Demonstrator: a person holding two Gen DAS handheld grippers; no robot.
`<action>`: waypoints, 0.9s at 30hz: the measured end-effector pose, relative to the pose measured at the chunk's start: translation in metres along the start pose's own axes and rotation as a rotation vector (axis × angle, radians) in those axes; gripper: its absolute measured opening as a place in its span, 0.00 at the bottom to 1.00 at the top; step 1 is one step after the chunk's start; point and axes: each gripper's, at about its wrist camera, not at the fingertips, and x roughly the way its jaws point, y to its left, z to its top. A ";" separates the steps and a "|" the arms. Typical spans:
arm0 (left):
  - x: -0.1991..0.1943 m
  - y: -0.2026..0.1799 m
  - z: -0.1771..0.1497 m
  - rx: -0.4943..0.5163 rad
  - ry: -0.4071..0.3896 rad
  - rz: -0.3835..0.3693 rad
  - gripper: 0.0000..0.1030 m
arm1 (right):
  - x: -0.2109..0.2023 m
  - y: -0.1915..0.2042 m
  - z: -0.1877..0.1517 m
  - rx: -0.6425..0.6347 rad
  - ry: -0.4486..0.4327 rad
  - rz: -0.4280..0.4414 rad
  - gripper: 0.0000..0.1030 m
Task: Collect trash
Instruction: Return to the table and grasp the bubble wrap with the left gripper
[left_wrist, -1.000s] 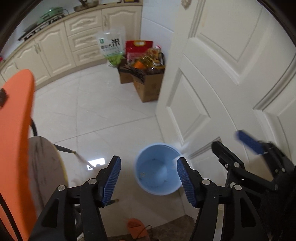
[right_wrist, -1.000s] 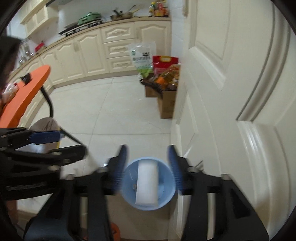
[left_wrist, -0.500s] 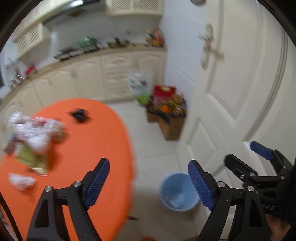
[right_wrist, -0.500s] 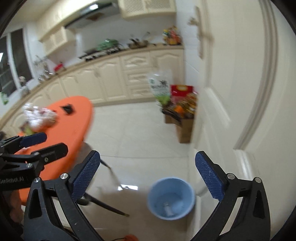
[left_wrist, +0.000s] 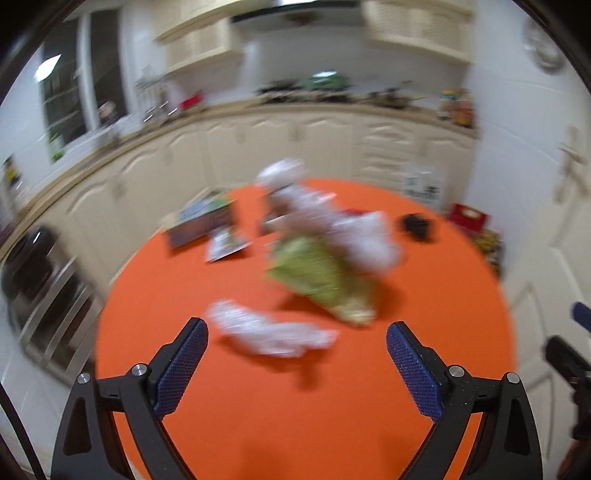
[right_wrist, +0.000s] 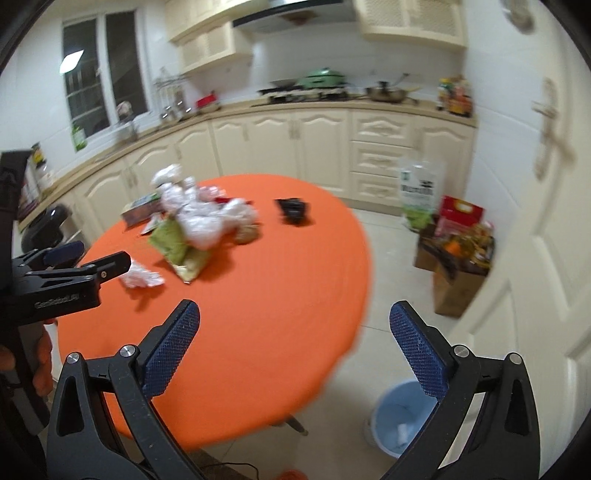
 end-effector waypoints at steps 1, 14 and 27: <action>0.014 0.002 0.005 -0.029 0.029 0.008 0.92 | 0.008 0.007 0.003 -0.012 0.007 0.006 1.00; 0.096 0.028 0.014 -0.172 0.195 -0.025 0.91 | 0.098 0.064 0.048 -0.142 0.039 0.040 1.00; 0.116 0.061 0.029 -0.061 0.146 -0.175 0.14 | 0.172 0.110 0.086 -0.242 0.067 0.140 0.68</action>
